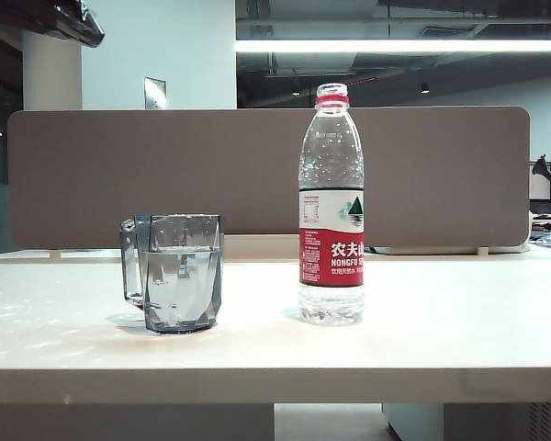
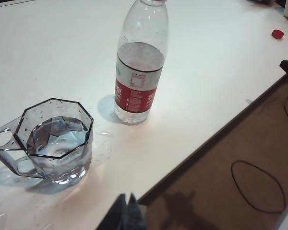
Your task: Pick up the mineral water bottle on the table and pour water into the mug until it's half full.
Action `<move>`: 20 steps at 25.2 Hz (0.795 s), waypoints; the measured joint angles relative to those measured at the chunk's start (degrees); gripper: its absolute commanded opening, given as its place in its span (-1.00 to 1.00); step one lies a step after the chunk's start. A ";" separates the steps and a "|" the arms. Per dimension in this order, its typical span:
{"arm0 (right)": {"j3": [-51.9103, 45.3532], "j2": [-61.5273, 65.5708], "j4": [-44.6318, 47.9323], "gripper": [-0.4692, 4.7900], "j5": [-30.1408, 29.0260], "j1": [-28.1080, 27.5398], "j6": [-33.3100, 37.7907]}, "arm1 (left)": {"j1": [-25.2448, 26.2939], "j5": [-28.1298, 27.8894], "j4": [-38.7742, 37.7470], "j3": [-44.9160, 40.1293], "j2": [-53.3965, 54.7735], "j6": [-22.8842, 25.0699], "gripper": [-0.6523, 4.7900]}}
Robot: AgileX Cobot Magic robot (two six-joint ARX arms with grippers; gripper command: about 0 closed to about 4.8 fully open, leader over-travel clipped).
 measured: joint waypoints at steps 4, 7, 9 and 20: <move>0.00 0.00 0.00 -0.82 0.00 0.00 0.00 | 4.37 2.23 -0.52 -0.13 -5.49 0.85 -0.76; 0.00 0.00 -0.02 -0.82 0.00 0.00 0.00 | 11.85 2.64 0.79 -1.73 -9.92 3.10 -0.76; 0.00 0.00 0.00 -0.82 0.00 0.00 0.00 | 18.43 3.04 3.17 -4.94 -13.73 3.39 -0.76; 0.00 0.00 0.00 -0.82 0.00 -0.02 0.00 | 38.80 6.27 17.25 -26.84 -28.26 3.48 -0.76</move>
